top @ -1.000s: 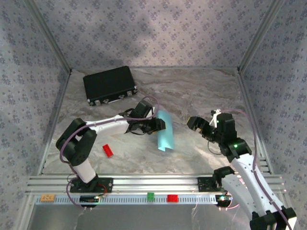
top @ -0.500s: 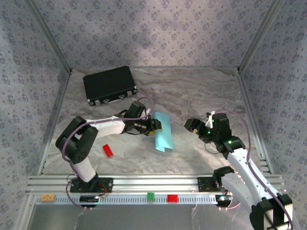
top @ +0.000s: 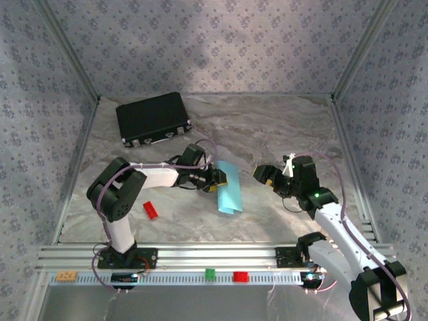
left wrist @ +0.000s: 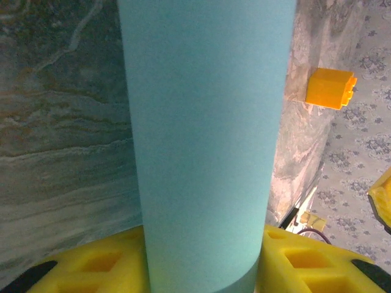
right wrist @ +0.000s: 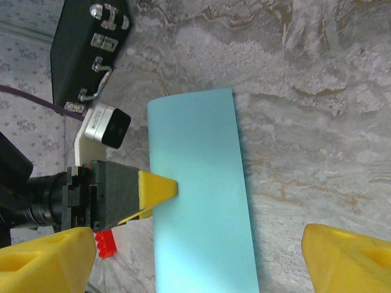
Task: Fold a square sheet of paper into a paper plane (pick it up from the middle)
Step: First fold the square sheet of paper in half at the center of the table.
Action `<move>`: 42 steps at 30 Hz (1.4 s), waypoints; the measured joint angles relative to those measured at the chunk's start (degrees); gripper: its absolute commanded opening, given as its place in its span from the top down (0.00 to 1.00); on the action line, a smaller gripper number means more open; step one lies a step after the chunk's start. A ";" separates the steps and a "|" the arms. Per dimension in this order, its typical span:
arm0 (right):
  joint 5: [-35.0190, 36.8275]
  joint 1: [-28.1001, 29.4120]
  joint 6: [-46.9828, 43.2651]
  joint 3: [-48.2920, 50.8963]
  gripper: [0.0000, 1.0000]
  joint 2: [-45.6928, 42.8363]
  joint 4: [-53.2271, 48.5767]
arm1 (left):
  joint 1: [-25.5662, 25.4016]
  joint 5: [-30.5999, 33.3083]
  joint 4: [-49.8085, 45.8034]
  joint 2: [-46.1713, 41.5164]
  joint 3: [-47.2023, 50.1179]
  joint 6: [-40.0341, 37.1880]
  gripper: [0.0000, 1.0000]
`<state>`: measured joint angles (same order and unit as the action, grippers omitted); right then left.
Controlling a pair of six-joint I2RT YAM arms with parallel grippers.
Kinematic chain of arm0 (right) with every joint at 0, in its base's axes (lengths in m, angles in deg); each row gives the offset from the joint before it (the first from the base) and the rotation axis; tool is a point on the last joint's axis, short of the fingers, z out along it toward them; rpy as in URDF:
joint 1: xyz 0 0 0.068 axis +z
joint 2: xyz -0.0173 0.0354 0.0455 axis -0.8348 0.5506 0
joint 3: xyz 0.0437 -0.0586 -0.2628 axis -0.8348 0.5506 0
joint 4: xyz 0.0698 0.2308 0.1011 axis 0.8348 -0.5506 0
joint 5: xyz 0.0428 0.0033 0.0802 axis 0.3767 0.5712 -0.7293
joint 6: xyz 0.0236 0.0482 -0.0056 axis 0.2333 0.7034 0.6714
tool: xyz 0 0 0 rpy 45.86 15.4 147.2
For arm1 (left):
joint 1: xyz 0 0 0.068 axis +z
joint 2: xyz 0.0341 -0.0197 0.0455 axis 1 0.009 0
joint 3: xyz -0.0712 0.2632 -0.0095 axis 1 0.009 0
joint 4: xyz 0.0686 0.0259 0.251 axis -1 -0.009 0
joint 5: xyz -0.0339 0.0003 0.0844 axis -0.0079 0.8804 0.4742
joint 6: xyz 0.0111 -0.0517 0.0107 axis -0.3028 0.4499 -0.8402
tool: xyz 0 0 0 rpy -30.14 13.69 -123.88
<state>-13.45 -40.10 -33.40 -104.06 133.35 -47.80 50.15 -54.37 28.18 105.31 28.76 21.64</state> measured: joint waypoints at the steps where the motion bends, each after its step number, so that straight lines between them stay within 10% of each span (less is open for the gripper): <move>1: 0.02 0.35 -0.04 0.00 0.11 0.33 0.00 | 0.00 0.48 -0.15 0.00 0.04 -0.22 0.57; 24: 2.71 4.59 -0.20 0.00 0.09 5.42 1.01 | -0.42 7.23 -10.23 -1.20 -1.57 -7.34 0.35; 42: 2.99 9.73 -0.20 -2.86 0.17 16.11 5.05 | -0.02 14.80 -19.96 -3.48 -2.10 -12.96 0.55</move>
<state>-10.46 -30.38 -33.60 -106.93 149.46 -42.75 50.13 -39.58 8.22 101.83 26.67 8.68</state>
